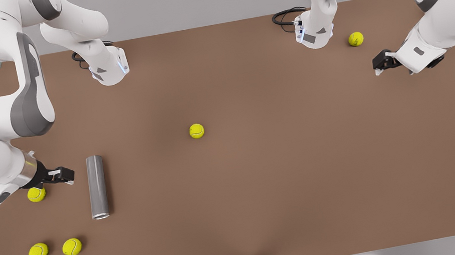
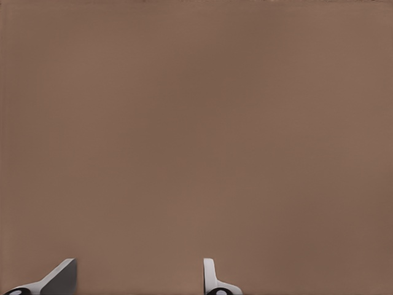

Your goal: Put the tennis tube upright

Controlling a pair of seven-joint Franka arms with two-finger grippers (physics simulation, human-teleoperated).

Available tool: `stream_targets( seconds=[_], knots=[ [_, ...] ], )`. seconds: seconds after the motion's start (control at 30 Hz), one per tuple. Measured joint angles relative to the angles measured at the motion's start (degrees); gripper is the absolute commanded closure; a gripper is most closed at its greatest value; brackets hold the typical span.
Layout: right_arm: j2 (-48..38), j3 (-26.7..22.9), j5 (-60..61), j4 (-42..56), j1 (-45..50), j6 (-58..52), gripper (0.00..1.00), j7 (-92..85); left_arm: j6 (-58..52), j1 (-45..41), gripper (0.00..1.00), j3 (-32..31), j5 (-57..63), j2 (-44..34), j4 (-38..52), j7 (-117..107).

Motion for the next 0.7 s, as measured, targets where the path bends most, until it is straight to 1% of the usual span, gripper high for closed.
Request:
stream_targets(
  seconds=[0.17, 0.3, 0.37, 0.43, 0.53, 0.6, 0.7],
  knots=[
    [1.2, 0.0, 0.1, -0.3, 0.3, 0.1, 0.00, -0.3, 0.4, -0.2, 0.00, 0.0, 0.0, 0.0, 0.0, -0.6],
    [6.2, 0.1, 0.2, -1.2, 3.0, -1.2, 0.00, -0.4, 0.6, 0.0, 0.00, -0.5, 0.1, 0.2, 0.0, -0.9],
    [7.9, 0.1, 0.3, -4.9, 3.4, -0.9, 0.00, -0.3, 0.6, -0.1, 0.00, -0.5, 0.0, 0.3, 0.0, -1.0],
    [8.2, 0.1, 0.5, -11.4, 2.8, 1.4, 0.00, -0.3, 0.7, -0.1, 0.00, -0.5, 0.0, 0.4, 0.0, -1.2],
    [8.3, 0.1, 1.1, -17.9, 1.9, 5.9, 0.00, -0.2, 0.8, 0.0, 0.00, -0.5, 0.0, 1.5, 0.0, -1.3],
    [8.4, 0.1, 1.3, -20.5, 1.0, 9.3, 0.00, -0.2, 0.9, -0.1, 0.00, -0.5, 0.0, 2.3, 0.0, -1.4],
    [9.8, 0.0, 0.4, -21.5, -1.8, 13.9, 0.00, -0.2, 0.9, -0.2, 0.00, -0.5, 0.0, 3.5, 0.0, -1.5]
  ],
)
